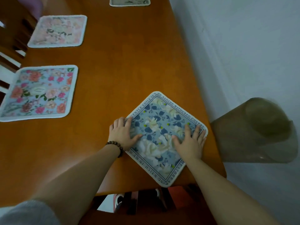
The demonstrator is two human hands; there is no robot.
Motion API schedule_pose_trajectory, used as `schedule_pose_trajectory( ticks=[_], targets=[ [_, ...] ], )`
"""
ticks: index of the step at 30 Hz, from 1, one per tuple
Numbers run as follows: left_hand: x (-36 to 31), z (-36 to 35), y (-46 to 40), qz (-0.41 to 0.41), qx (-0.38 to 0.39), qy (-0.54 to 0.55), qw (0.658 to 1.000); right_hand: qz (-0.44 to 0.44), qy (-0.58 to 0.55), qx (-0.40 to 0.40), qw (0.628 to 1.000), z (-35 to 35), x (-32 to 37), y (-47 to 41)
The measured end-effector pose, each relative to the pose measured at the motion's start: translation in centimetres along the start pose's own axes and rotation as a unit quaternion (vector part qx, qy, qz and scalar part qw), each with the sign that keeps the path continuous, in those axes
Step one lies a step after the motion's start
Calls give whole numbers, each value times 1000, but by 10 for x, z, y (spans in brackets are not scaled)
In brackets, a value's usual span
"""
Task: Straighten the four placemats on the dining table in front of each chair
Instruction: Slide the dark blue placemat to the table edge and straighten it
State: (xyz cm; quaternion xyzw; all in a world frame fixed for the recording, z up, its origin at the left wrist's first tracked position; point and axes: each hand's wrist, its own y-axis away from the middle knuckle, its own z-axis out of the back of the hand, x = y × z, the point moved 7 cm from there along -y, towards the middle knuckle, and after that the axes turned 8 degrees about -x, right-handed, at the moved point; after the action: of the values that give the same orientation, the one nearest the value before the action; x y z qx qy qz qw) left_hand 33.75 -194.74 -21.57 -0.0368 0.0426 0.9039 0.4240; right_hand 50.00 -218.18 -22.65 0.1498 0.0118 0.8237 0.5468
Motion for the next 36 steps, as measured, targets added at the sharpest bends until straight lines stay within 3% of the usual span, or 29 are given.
schedule_pose_trajectory(
  ticks=[8, 12, 17, 20, 24, 36],
  targets=[
    [64, 8, 59, 63, -23, 30, 997, 188, 51, 68, 979, -10, 82, -59],
    [89, 7, 83, 83, -18, 45, 995, 237, 69, 102, 964, -19, 118, -73],
    [103, 6, 94, 104, -6, 63, 993, 213, 4, 66, 975, -11, 120, -64],
    [107, 5, 85, 119, 8, 95, 988, 130, -84, -7, 988, 0, 90, -37],
    [99, 1, 53, 122, 30, 143, 982, 50, -89, 7, 995, -15, 55, 10],
    [79, -3, 64, 60, 44, 151, 986, 115, -51, 45, 991, -29, 69, 24]
  ],
)
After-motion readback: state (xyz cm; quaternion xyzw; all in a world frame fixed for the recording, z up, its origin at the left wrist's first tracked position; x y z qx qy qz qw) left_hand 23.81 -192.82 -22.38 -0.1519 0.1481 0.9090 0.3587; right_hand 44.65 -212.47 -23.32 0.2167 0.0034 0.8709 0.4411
